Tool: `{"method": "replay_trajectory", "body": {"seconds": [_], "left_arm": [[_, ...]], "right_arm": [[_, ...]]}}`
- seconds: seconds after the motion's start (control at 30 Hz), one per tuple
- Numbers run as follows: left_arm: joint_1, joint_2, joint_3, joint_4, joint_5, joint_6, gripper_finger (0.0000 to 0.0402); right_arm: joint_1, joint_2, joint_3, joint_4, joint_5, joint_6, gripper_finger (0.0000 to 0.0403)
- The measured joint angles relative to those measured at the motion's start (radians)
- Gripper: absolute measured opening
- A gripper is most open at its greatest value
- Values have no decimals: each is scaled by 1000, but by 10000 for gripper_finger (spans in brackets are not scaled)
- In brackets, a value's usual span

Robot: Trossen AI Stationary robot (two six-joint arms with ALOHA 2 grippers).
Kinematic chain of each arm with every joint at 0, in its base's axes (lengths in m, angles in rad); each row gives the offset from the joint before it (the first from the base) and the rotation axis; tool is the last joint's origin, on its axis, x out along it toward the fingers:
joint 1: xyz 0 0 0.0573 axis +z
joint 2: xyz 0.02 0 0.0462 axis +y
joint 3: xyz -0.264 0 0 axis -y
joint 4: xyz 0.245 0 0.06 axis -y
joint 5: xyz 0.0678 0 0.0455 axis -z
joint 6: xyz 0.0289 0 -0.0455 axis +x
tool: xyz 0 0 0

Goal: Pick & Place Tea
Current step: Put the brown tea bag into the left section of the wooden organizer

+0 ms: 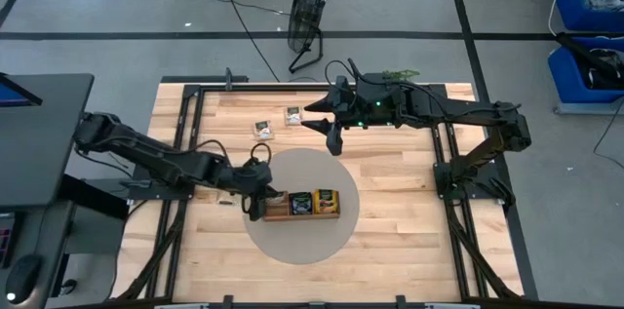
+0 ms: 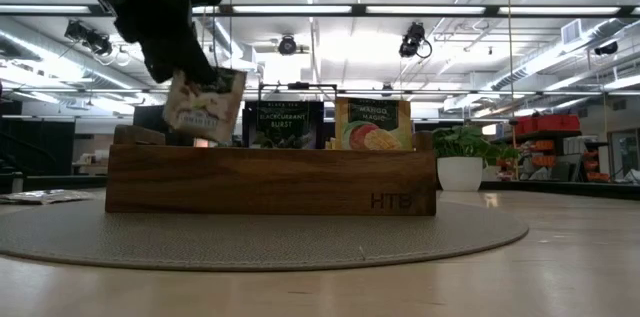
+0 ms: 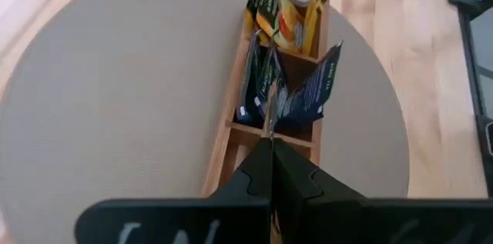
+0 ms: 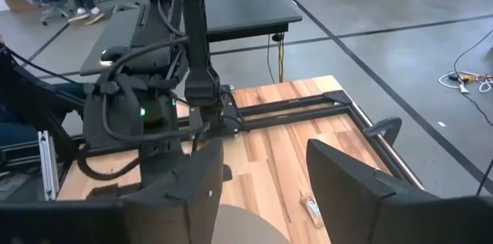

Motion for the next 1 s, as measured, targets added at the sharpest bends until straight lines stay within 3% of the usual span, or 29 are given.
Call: {"method": "replay_trajectory", "body": {"seconds": [0.47, 0.7, 1.0], "left_arm": [[0, 184, 1, 38, -2, -32, 1], [0, 195, 0, 30, -11, -91, 3], [-2, 156, 0, 15, -12, -149, 71]], "right_arm": [[0, 0, 0, -7, -2, -3, 194], [0, 0, 0, -34, -12, -5, 194], [-1, 0, 0, -56, -30, -8, 194]]}}
